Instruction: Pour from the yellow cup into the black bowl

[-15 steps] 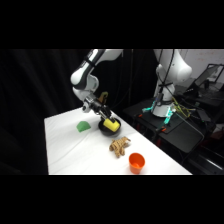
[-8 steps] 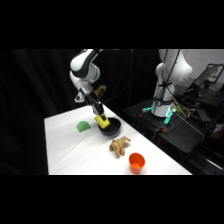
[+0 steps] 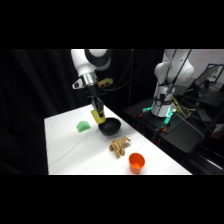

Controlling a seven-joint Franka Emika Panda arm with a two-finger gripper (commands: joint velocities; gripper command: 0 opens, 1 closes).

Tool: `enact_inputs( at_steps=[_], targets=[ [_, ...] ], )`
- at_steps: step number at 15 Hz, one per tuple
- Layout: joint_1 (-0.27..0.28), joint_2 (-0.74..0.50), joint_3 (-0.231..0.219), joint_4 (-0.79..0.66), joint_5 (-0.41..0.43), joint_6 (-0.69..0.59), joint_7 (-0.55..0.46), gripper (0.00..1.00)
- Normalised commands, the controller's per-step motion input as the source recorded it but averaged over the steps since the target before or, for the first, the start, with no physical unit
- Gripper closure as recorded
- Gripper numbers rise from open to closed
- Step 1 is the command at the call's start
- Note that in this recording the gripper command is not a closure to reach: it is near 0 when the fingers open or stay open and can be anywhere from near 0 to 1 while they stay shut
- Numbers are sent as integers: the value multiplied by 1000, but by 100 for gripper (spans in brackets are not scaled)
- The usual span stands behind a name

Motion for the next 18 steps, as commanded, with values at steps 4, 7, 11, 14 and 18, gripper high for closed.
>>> enact_inputs(
  at_steps=[4, 7, 11, 14, 18],
  targets=[
    [196, -306, 74, -292, -675, 436, 714, 18],
    [107, 41, 83, 37, -360, 270, 394, 18],
    [76, 350, 57, 343, -232, 252, 232, 18],
    [78, 447, -9, 458, -274, 116, 241, 18],
    [34, 448, -5, 426, -115, 77, 78, 18]
  ],
)
